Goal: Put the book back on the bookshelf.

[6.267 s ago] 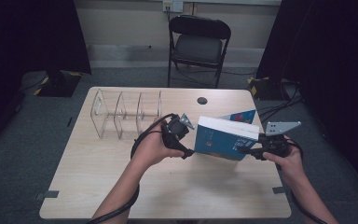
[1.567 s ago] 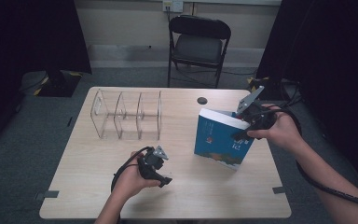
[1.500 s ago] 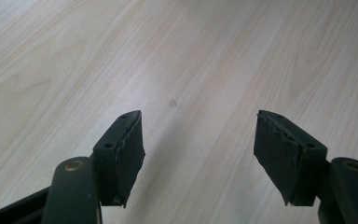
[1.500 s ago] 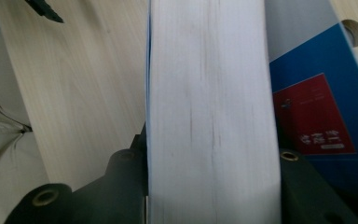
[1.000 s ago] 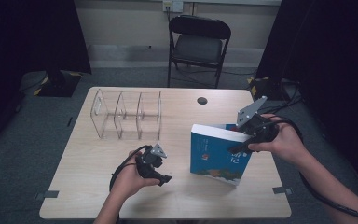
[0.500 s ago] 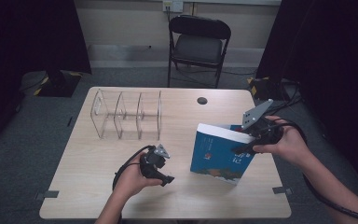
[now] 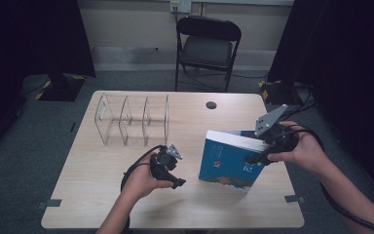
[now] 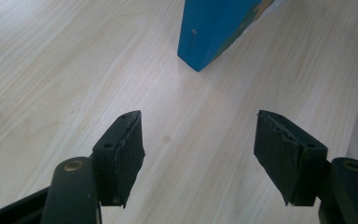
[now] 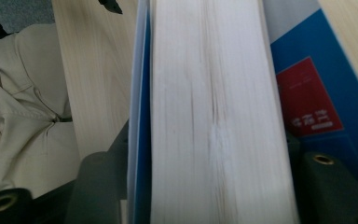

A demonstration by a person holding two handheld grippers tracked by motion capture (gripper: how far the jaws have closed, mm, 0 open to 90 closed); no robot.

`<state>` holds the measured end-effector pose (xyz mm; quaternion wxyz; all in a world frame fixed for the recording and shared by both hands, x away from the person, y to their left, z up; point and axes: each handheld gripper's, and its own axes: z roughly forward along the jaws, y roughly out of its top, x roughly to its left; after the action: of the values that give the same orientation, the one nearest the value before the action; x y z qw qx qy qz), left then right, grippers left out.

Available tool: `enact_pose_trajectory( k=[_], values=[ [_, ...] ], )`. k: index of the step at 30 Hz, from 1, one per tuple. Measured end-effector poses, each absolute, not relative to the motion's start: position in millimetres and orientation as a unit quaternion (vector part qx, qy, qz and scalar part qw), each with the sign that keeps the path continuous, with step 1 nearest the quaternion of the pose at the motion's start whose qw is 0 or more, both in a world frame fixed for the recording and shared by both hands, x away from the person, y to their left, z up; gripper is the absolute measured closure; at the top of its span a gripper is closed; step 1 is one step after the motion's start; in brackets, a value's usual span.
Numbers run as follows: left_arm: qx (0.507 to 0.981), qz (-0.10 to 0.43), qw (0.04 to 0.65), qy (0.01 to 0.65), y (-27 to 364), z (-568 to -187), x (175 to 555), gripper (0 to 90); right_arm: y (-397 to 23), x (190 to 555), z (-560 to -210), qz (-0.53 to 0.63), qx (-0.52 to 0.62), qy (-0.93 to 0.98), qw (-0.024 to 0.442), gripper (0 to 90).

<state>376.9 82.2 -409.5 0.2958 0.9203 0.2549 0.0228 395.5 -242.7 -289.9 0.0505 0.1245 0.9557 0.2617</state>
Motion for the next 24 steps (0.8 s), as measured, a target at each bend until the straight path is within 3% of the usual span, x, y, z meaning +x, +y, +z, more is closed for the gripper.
enact_pose_trajectory(
  k=[14, 24],
  values=[
    [0.924, 0.034, 0.296, 0.239, 64.3, -390.5, 383.8, 33.5, -258.0, 393.8, -295.1, 0.276, 0.149, 0.948, 0.045, 34.9],
    [0.923, 0.031, 0.313, 0.223, 50.6, -371.0, 394.0, 34.0, -263.6, 392.7, -296.9, 0.276, 0.154, 0.948, 0.045, 34.7]
  ],
)
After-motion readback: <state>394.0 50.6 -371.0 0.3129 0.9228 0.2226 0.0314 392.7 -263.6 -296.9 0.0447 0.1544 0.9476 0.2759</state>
